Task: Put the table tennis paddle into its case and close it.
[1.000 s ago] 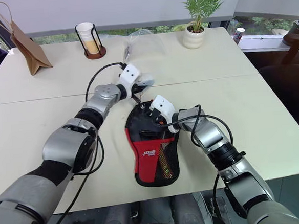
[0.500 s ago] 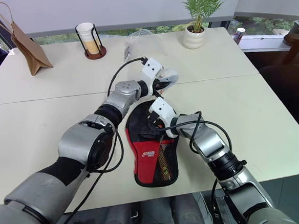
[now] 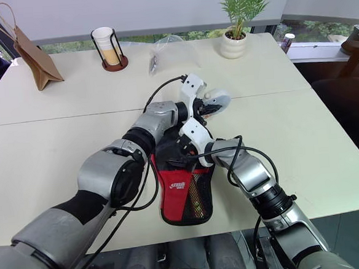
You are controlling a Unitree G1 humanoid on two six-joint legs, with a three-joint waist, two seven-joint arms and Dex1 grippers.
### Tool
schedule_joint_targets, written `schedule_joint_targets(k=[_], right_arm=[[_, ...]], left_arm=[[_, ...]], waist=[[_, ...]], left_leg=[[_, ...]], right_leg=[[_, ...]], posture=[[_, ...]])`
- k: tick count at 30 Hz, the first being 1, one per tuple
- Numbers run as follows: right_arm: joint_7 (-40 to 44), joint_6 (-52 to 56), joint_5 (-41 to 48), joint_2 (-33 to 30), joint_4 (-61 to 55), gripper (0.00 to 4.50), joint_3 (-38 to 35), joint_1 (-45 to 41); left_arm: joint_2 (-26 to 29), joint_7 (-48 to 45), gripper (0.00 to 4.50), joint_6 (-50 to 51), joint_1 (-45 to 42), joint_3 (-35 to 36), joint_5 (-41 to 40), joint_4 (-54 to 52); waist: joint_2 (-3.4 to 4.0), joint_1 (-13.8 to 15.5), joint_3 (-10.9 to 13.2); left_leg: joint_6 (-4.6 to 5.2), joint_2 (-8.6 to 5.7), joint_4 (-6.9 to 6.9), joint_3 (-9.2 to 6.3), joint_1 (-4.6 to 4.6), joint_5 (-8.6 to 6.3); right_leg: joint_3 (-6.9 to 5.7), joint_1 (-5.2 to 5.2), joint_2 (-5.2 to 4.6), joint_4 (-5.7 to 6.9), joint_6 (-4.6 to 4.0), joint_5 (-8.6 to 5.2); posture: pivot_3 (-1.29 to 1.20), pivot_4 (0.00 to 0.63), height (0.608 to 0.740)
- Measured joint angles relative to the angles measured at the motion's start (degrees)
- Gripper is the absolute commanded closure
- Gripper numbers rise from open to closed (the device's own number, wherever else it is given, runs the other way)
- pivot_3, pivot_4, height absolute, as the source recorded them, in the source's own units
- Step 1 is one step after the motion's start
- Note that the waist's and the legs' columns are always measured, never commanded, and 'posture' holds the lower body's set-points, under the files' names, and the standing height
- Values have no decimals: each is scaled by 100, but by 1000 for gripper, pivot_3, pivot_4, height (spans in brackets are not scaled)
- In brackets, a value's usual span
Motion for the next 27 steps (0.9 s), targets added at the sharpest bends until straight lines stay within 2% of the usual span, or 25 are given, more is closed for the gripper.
schedule_joint_targets(k=[2,3,16,20,24,27], right_arm=[[5,-2,0,-1,5,0,0,-3],[17,-7,2,0,21,0,0,-15],[337,-283,5,-81,385,0,1,-216],[442,-387,9,-92,519,0,-5,-283],[549,-285,122,-196,447,0,-139,-317],[554,-9,195,-374,213,0,-258,-318]], left_arm=[[14,-48,342,7,0,0,-28,-20],[30,-79,59,7,-3,2,-41,-34],[641,32,59,1017,-350,1009,-972,-111],[1000,-55,59,687,-345,729,-732,-172],[1459,-917,59,-140,-51,0,-206,-445],[1776,-1536,59,-526,272,-278,-63,-591]], waist=[[0,0,0],[1,-6,-1],[3,-6,-3],[3,-6,-3],[4,10,-3],[3,26,0]], left_leg=[[0,0,0,-1,0,0],[0,0,0,0,0,0],[0,-2,-1,-5,1,0],[0,-2,-1,-3,1,0],[-1,-2,-1,0,-5,0],[-1,-4,1,1,-21,0]], right_leg=[[0,0,0,0,0,0],[0,0,0,0,0,0],[0,5,-1,-1,17,8],[-1,4,0,0,17,8],[-1,0,-2,-1,0,-1],[0,-13,-7,-2,-1,0]], posture=[[0,150,740],[0,150,740],[0,150,740],[0,150,740],[0,150,740],[0,150,740]])
